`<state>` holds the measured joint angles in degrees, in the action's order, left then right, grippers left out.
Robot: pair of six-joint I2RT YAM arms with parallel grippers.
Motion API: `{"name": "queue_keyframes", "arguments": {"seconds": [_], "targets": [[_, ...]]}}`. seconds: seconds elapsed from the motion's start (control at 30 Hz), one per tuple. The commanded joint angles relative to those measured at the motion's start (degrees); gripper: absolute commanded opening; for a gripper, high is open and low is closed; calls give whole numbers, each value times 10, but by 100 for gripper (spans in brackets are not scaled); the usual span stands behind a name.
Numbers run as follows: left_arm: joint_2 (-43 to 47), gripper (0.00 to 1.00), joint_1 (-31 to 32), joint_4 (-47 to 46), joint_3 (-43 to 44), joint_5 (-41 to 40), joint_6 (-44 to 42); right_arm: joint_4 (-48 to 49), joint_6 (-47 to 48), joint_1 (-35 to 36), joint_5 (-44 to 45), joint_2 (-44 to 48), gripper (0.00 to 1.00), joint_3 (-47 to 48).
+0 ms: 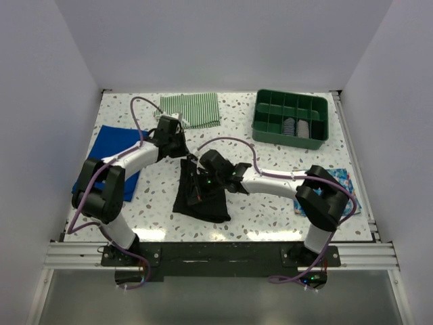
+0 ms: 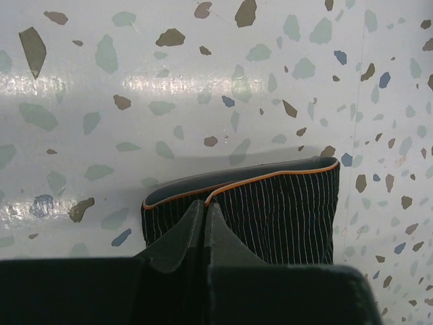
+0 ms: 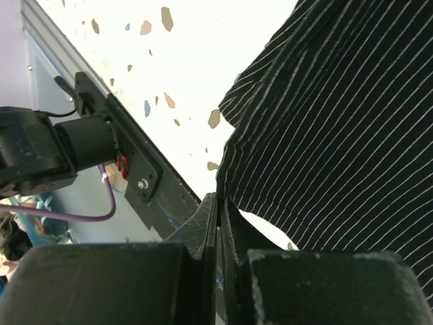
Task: Roll the underwear
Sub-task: Fold the underwear at the center of the board.
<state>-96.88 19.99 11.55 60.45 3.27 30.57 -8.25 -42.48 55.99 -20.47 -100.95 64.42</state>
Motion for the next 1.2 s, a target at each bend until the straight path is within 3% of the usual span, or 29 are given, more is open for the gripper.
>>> {"name": "queue_keyframes", "arguments": {"seconds": [0.0,0.43,1.17], "targets": [[2,0,-9,-41,-27,-2,-8,26,3,4,-4,-18,0,23],[-9,0,-28,-84,-61,12,-9,72,-16,4,-26,-69,0,33],[-25,1,-43,-77,-52,14,-11,133,-57,11,-43,-108,0,57]]}}
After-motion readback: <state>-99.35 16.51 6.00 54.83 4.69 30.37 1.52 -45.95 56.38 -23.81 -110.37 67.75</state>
